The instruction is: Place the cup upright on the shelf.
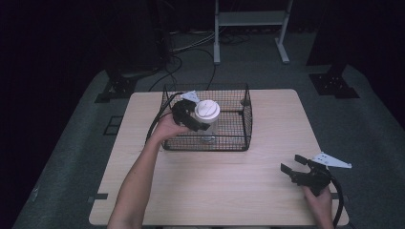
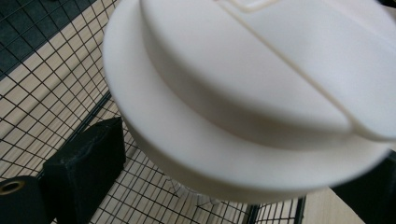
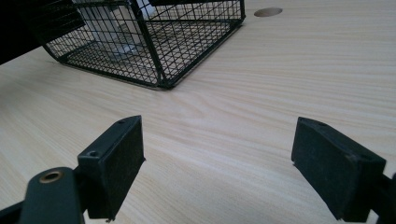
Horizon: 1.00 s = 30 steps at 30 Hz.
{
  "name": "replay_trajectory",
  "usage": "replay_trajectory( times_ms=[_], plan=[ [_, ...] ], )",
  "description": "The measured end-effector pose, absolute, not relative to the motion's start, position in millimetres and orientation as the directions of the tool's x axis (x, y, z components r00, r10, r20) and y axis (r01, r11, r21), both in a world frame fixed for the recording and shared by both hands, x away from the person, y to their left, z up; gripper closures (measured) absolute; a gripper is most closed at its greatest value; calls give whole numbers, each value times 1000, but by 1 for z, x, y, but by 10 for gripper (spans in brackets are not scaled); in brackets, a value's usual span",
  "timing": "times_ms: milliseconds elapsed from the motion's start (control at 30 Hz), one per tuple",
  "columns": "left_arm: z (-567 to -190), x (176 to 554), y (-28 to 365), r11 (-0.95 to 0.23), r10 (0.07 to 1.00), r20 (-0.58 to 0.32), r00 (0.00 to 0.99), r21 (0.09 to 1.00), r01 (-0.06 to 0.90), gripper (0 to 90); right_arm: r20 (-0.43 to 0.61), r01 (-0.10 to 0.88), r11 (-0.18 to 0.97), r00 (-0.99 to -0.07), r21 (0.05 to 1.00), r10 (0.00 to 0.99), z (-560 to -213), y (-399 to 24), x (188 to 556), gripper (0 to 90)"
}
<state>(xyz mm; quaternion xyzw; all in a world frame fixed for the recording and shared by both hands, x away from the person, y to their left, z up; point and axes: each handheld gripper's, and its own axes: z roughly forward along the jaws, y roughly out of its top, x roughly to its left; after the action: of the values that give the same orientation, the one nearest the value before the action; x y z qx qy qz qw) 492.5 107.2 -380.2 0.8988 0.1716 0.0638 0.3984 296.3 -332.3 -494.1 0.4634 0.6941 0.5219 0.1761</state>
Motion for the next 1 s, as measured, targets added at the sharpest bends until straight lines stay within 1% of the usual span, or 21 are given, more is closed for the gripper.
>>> replay_trajectory(
  times_ms=[200,433,600,767,1000],
  plan=[
    [-375,485,109,-644,341,2,940,729,233,36,239,460,26,-508,887,828,-494,-332,296,159],
    [-374,481,120,-640,363,11,932,730,241,35,238,460,28,-508,887,828,-494,-332,296,159],
    [-372,475,126,-636,363,16,932,735,235,35,236,461,30,-508,887,829,-494,-332,296,159],
    [-365,467,134,-645,360,44,932,733,215,35,236,462,29,-505,887,830,-494,-332,296,158],
    [-358,457,148,-634,369,45,928,743,216,35,234,460,30,-505,887,831,-494,-332,296,157]
  ],
)
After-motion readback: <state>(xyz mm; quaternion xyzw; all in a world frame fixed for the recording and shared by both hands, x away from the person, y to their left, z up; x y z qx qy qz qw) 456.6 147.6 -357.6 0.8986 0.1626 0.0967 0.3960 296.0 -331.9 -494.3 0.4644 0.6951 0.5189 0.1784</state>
